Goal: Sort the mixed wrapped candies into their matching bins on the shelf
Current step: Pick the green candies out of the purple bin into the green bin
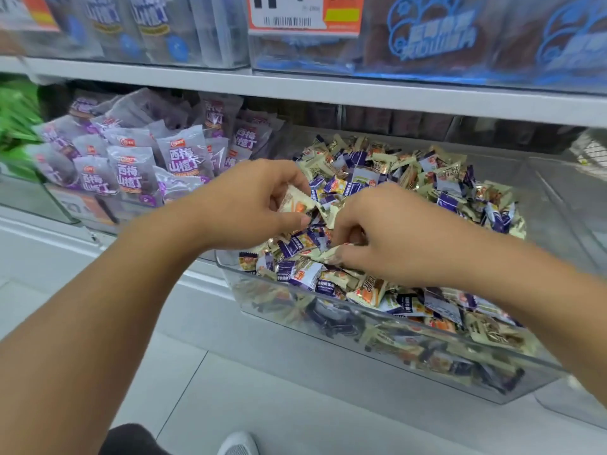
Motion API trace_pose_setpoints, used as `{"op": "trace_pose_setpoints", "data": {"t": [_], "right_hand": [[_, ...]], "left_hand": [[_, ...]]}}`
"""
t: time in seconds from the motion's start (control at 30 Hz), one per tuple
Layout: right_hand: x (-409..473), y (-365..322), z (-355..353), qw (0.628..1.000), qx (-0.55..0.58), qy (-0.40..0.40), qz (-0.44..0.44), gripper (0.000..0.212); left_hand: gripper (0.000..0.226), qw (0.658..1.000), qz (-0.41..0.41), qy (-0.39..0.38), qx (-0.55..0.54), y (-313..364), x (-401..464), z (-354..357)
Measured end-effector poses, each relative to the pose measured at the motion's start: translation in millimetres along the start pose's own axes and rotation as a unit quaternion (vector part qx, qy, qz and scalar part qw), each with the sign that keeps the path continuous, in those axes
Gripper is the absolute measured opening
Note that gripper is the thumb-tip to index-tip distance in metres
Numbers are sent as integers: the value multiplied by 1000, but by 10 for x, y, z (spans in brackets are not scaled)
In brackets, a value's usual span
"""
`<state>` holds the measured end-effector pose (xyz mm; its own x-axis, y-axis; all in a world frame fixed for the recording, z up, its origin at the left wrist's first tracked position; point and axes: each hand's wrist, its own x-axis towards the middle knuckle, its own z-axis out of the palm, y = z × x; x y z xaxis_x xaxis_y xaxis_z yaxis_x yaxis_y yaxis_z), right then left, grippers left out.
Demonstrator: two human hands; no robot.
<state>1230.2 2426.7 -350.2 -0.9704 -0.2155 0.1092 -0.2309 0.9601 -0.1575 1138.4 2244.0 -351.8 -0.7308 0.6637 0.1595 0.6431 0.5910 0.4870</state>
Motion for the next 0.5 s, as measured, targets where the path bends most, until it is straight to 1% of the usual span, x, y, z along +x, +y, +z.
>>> {"op": "trace_pose_setpoints", "data": {"t": [0.13,0.23,0.3,0.37,0.4,0.43,0.5], "right_hand": [[-73,235,-133,996,74,6,50,16],[-151,440,-168,987,121,64,78,18],[-191,497,-199,982,145,85,88,18],[-212,435,-222,984,156,53,71,11],[-212,377,-206,987,149,22,60,12],[-205,324,-166,991,125,-1,52,20],[-151,236,-42,999,32,0,41,31]], "left_hand": [[24,1000,0,-15,-10,82,31,123],[17,998,-23,-19,-47,191,83,217],[13,996,-44,-20,-80,253,118,210],[9,992,-67,-19,-102,280,135,159],[8,991,-75,-17,-106,278,135,132],[8,992,-77,-14,-102,267,132,114],[8,995,-76,-16,-69,250,120,102]]}}
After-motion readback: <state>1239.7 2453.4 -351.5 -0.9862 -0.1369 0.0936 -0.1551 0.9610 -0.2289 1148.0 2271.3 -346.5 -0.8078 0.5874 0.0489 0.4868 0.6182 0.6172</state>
